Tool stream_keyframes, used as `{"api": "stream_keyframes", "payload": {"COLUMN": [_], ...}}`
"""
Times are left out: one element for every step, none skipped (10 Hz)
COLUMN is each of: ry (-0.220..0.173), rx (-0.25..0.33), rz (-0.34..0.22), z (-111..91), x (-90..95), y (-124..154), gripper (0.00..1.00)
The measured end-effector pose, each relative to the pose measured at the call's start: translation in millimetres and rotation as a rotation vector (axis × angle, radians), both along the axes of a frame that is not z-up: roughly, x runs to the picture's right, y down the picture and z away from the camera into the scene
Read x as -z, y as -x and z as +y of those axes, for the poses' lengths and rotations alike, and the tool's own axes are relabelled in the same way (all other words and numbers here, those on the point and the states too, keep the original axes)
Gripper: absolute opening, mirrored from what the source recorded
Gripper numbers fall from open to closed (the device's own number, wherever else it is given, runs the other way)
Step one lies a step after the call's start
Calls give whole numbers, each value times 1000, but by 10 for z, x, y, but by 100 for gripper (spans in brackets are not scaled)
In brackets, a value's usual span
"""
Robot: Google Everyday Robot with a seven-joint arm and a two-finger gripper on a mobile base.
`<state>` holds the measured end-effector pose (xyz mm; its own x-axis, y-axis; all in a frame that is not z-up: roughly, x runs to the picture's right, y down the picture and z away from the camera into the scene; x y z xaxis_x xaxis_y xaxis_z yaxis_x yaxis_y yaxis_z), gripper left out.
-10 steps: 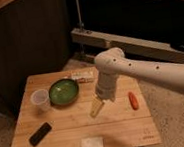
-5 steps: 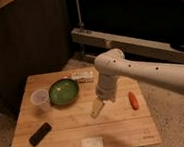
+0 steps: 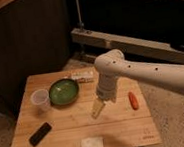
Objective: Place the pepper on the white sponge
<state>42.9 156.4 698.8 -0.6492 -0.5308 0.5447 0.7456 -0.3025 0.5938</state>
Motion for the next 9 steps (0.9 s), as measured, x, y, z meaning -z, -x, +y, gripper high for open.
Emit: {"api": "stream_keyframes", "payload": {"ry": [0,-3,-13,-45,-67,-89,-123,-160,-186], "rx": [-3,-7,-15,-44,-70,-89,-119,-163,-204], "rz": [4,12,31,79,109,136,174,222,260], "z": [-2,-8,-35,-150,-254,-350,-495,-628,-688], "x": [-12,-20,-41,-139,-231,-326,-469,-636,-760], "y": [-7,-10,-21,-71,-137,-217,-338,-512,-668], "gripper": [80,80,80,80,80,80,80,80,80]}}
